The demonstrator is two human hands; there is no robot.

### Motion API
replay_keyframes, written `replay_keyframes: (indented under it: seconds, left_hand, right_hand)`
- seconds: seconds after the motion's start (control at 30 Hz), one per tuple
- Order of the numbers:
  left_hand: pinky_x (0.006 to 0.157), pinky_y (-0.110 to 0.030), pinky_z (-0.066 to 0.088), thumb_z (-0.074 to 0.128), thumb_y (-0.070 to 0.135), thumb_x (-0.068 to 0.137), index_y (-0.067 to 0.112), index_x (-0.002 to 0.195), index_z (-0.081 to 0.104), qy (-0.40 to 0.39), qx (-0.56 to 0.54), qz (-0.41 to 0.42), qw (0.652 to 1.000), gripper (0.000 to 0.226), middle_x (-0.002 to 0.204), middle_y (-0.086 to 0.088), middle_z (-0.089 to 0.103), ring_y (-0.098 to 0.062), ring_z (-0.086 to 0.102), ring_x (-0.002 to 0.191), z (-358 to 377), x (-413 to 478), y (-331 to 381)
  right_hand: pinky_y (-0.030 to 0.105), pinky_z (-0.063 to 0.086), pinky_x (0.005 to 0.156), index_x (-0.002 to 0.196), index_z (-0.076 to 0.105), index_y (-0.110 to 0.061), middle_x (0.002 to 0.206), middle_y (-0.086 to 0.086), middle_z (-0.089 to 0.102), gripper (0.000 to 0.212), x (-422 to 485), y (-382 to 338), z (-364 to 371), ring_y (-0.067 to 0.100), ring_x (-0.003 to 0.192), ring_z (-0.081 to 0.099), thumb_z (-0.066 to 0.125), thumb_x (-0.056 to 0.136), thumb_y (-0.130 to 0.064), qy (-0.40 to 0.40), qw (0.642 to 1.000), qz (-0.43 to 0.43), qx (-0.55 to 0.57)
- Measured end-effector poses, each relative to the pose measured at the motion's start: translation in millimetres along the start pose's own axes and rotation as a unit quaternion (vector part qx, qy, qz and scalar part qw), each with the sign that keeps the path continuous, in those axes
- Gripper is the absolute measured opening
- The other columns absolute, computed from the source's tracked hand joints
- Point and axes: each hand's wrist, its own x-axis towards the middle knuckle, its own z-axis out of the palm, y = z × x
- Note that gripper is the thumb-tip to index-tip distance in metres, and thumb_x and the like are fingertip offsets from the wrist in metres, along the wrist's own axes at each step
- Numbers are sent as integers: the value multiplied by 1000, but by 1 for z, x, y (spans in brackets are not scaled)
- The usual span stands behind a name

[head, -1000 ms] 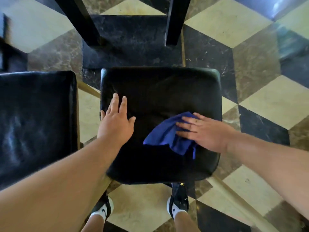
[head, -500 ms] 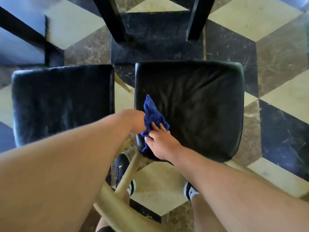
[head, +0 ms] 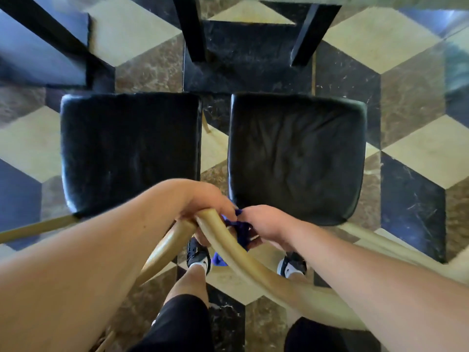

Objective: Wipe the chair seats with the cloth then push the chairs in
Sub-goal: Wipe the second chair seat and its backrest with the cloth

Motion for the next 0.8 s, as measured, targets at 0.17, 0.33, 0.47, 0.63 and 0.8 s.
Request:
replay_keyframes:
  seconds: [0.17,0.33,0.47,0.63,0.8]
  left_hand:
    - [84,-45,64,64,31,102,-1,126,69,-17,-145,46,988,40,119,-23,75,-36,76,98,-5,-62,-11]
    - [108,-26,22,52,15,107,10,143,56,285,112,143,941,37,146,-5,54,-22,50,135,31,-77,-9]
    - [74,-40,51,48,32,105,30,94,63,412,132,155,888,19,98,0,66,-26,63,84,54,-61,-24]
    - [56,-35,37,39,50,104,30,78,53,561,116,162,804,36,74,6,59,-17,50,62,77,-57,-24]
    - [99,-64,35,50,46,100,28,98,70,606,326,83,721,27,105,2,70,-31,58,107,148,-55,5]
  right_hand:
    - [37,54,61,84,70,-9,76,12,68,31,-59,-7,-2,28,65,65,49,104,-19,22,992,-66,106]
    - [30,39,63,62,51,-22,71,-1,53,41,-112,-16,28,11,72,55,54,95,-46,166,932,-277,-163]
    - [42,41,70,68,52,-35,76,-4,44,36,-126,2,50,22,77,47,57,103,-36,225,833,-395,-314]
    - [47,46,75,94,65,-22,94,1,46,11,-134,71,44,25,83,43,57,97,-29,220,733,-415,-493]
    - [47,46,73,98,61,-21,95,3,47,12,-163,125,0,24,83,43,60,98,-33,197,724,-438,-496]
